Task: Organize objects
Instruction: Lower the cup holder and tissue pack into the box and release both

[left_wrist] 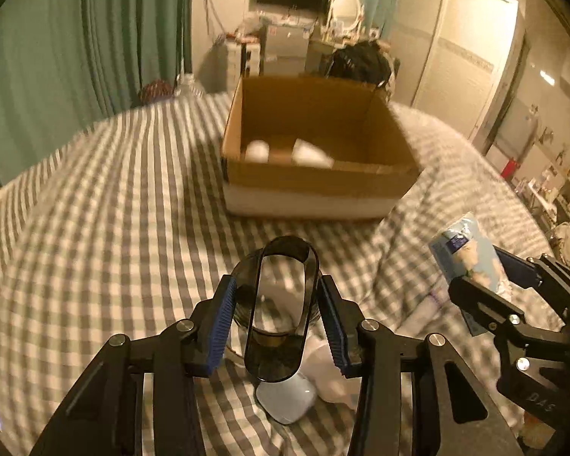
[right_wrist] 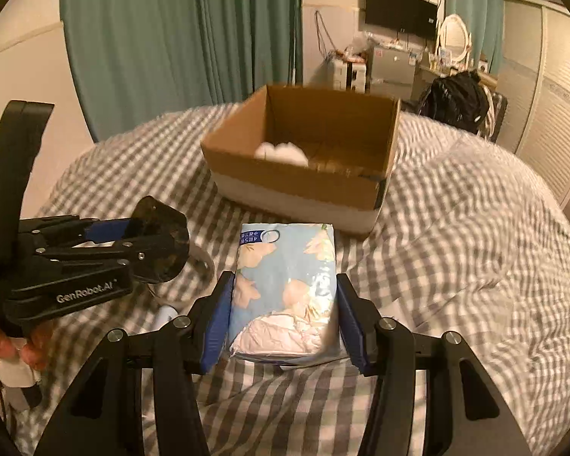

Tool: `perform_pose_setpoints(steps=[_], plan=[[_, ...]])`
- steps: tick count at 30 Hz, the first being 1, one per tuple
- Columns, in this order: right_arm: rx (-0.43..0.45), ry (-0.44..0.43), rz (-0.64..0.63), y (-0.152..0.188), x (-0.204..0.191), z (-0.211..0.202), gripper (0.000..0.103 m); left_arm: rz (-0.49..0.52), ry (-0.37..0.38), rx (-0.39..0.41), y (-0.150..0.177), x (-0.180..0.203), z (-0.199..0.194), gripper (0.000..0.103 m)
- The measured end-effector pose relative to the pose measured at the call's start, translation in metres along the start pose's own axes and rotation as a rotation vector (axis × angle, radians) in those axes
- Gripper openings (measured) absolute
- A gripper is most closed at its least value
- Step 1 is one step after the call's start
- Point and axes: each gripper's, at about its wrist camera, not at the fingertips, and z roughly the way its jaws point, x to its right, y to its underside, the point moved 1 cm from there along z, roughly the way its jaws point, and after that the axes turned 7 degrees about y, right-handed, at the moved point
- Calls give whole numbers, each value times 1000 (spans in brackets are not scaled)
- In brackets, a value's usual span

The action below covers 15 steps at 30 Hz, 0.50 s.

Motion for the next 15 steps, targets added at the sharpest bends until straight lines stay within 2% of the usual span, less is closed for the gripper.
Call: perform_pose_setpoints(steps=[8,11,12,13,15], plan=[[137,36,-19,-50,3,-59,51,36,21,119,-61,19,-50,40],[168,27,-10,-78,8,-67,51,53,31,145,-89,23,-53,38],[176,19,-4,-87,10,-67,51,55,35,149,-97,23,-52,30],[183,21,1,-97,13,-66,51,59,38,152,-107,23,-49,28],[193,34,1,-113,16,-61,51,61,47,160,-126,20,-40,28]])
